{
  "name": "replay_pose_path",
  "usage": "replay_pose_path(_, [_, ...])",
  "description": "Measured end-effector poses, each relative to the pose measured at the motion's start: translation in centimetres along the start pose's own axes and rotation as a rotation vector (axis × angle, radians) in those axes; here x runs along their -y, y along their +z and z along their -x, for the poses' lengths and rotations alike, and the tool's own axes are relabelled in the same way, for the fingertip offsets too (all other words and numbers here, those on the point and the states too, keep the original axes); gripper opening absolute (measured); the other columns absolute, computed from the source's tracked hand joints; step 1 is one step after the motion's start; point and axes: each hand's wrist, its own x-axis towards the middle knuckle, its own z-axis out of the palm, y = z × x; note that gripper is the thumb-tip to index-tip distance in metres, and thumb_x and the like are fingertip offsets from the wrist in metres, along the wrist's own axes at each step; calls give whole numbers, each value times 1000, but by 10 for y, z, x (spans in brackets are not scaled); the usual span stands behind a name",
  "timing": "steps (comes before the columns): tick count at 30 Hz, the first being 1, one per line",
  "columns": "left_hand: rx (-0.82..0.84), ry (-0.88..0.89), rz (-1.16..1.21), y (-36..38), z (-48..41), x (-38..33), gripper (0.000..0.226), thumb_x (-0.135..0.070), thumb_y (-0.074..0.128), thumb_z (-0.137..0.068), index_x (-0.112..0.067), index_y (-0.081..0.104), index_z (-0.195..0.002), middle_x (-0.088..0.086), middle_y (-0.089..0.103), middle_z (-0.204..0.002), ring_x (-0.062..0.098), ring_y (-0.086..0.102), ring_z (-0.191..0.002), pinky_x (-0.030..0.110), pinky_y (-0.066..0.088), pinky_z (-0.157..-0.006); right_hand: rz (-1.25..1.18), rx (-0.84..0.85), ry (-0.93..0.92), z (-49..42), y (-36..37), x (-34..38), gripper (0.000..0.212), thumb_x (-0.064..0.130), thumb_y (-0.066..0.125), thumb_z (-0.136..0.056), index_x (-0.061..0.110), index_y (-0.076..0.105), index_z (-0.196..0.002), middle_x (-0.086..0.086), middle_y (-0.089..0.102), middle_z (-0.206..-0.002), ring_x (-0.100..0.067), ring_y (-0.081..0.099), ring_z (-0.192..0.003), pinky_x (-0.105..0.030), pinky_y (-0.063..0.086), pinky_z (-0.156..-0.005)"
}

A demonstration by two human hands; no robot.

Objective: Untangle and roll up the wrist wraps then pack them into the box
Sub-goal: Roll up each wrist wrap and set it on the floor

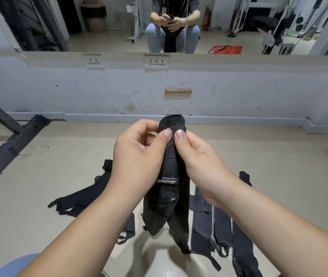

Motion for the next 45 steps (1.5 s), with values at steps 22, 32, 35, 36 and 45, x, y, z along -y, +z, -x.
replay_pose_path(22, [304,-169,-118,13,8,32,13,-32,70,-100,-24,70,-111,11,61,-80,15,58,-70,45,58,-69,-149,-292,-41,-9,-21,22,41,41,36,-114,11,61,-102,-16,79,-93,-27,74,-74,-41,64,-69])
replay_pose_path(32, [468,-111,-269,19,12,33,42,-61,72,-86,-19,73,-91,10,66,-99,14,67,-85,43,63,-79,-158,-321,-8,-8,-31,19,44,40,36,-114,10,62,-94,-16,77,-84,-28,72,-71,-44,62,-72])
replay_pose_path(35, [651,-236,-135,19,15,30,15,-27,77,-95,-20,75,-109,5,79,-110,10,74,-98,26,61,-82,-180,-314,1,-10,-34,20,44,42,38,-113,13,65,-93,-16,76,-87,-27,72,-74,-46,62,-75])
replay_pose_path(36, [689,-243,-141,18,17,32,16,-20,76,-97,-19,73,-112,1,80,-109,9,74,-99,25,59,-84,-192,-312,2,-11,-36,20,43,42,39,-113,13,65,-95,-17,76,-89,-27,71,-76,-46,61,-77])
replay_pose_path(45, [691,-230,-291,13,21,41,16,-16,61,-104,-29,68,-110,-5,78,-108,15,73,-106,44,57,-99,-265,-101,37,-15,-66,22,21,25,62,-102,17,67,-121,-12,77,-101,-27,73,-87,-38,63,-77])
